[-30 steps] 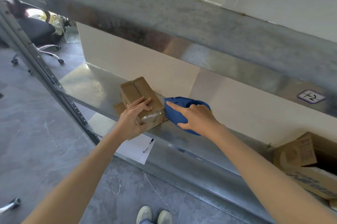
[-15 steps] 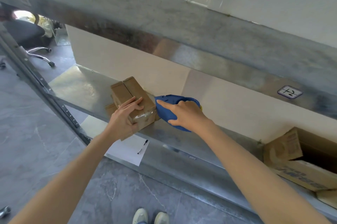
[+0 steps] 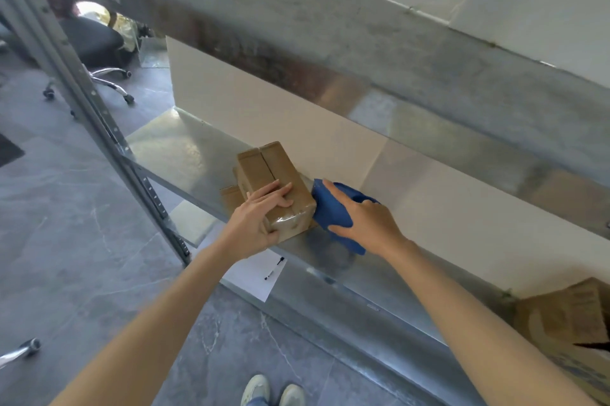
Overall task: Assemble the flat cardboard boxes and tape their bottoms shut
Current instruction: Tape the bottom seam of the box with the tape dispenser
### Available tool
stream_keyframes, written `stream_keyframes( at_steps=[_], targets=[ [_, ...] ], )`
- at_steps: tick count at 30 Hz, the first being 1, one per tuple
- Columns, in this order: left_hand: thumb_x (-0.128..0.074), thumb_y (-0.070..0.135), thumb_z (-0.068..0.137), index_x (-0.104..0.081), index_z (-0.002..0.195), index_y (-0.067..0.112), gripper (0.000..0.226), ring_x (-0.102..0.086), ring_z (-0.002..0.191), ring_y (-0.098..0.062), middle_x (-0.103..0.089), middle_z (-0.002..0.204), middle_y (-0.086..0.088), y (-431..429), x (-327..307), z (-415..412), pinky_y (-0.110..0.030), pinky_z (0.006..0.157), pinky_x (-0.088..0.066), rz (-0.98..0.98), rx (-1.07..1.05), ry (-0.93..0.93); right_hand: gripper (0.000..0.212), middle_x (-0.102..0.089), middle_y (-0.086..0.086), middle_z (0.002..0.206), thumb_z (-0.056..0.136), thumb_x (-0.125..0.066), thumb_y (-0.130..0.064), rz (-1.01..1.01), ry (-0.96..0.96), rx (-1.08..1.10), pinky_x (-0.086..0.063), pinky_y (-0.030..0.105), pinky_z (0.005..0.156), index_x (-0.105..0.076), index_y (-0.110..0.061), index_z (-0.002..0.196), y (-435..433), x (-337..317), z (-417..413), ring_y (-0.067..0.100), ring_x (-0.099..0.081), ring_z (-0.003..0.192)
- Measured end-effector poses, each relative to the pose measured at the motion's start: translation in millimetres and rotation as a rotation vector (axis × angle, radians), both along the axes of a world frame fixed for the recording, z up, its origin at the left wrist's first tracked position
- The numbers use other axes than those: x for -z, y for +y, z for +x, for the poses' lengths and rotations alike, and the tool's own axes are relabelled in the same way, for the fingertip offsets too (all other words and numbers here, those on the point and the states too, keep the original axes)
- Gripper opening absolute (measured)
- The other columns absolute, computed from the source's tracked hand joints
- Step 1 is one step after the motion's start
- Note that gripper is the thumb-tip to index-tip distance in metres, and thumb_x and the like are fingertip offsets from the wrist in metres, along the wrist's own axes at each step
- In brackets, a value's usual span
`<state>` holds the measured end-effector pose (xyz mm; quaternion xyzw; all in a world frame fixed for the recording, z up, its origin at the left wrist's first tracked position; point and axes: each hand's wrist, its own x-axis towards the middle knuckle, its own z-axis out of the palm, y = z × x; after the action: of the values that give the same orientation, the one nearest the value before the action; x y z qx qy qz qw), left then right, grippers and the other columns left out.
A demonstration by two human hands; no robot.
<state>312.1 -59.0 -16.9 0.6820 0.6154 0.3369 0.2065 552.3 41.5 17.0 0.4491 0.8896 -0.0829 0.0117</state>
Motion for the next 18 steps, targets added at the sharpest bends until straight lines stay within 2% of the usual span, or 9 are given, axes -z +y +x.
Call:
stream_keyframes(
  at_steps=[1,3,5,6,9,12,14,18],
  targets=[
    [-0.076,0.005,0.072,-0.060,0.127,0.017,0.058,-0.021,0.143,0.003,-0.040,0.149,0.023,0,0,0,-0.024,0.105,-0.029,0.004,-0.002,-0.007,0.088,-0.048,-0.003,0.064,0.091,-0.062,-0.053,-0.031,0.030,0.033,-0.048,0.032,0.059,0.001,-0.052,0.152,-2,4,4,0.015,-0.050,0.060],
    [-0.075,0.003,0.071,-0.060,0.127,0.017,0.059,-0.020,0.144,0.004,-0.040,0.149,0.023,-1,3,0,-0.024,0.107,-0.027,0.012,-0.004,-0.031,0.085,-0.048,-0.005,0.061,0.088,-0.065,-0.054,-0.056,0.119,0.078,-0.040,0.023,0.053,-0.011,-0.048,0.153,-9,16,11,0.010,-0.048,0.057],
    [-0.074,0.001,0.071,-0.060,0.126,0.017,0.059,-0.020,0.144,0.003,-0.040,0.149,0.022,-2,3,0,-0.027,0.109,-0.027,0.008,-0.006,-0.048,0.080,-0.049,-0.010,0.059,0.086,-0.068,-0.052,-0.072,0.204,0.130,-0.031,0.016,0.048,-0.022,-0.046,0.152,-15,29,22,0.004,-0.045,0.052],
    [-0.074,0.000,0.071,-0.061,0.126,0.017,0.059,-0.020,0.144,0.003,-0.040,0.149,0.022,-2,3,0,-0.030,0.111,-0.027,0.007,-0.005,-0.057,0.079,-0.054,-0.010,0.062,0.086,-0.068,-0.052,-0.077,0.231,0.154,-0.032,0.015,0.049,-0.024,-0.045,0.151,-18,34,29,0.002,-0.046,0.052],
    [-0.075,-0.001,0.070,-0.061,0.125,0.018,0.059,-0.021,0.146,0.000,-0.040,0.148,0.023,-2,3,1,-0.037,0.115,-0.028,0.001,-0.005,-0.073,0.078,-0.062,-0.003,0.068,0.087,-0.067,-0.053,-0.042,0.223,0.186,-0.047,0.026,0.052,-0.025,-0.042,0.152,-21,42,48,0.005,-0.051,0.052],
    [-0.075,-0.001,0.070,-0.060,0.125,0.021,0.060,-0.020,0.147,0.001,-0.039,0.149,0.025,-2,2,2,-0.044,0.116,-0.029,-0.018,-0.007,-0.078,0.078,-0.063,-0.001,0.066,0.087,-0.068,-0.052,-0.033,0.235,0.235,-0.052,0.035,0.056,-0.025,-0.040,0.152,-19,48,66,0.011,-0.055,0.052],
    [-0.075,0.000,0.071,-0.060,0.124,0.022,0.060,-0.018,0.147,0.003,-0.038,0.150,0.025,-2,2,3,-0.048,0.116,-0.029,-0.021,-0.011,-0.066,0.078,-0.065,-0.001,0.068,0.087,-0.068,-0.052,-0.033,0.256,0.260,-0.052,0.034,0.056,-0.026,-0.039,0.152,-16,53,75,0.010,-0.055,0.052],
    [-0.075,0.002,0.071,-0.059,0.124,0.022,0.059,-0.016,0.147,0.004,-0.038,0.150,0.026,-4,4,2,-0.050,0.115,-0.032,-0.012,-0.020,-0.030,0.077,-0.055,-0.011,0.059,0.087,-0.070,-0.048,-0.059,0.277,0.281,-0.043,0.027,0.048,-0.029,-0.036,0.151,-12,61,85,0.005,-0.047,0.044]
  ],
)
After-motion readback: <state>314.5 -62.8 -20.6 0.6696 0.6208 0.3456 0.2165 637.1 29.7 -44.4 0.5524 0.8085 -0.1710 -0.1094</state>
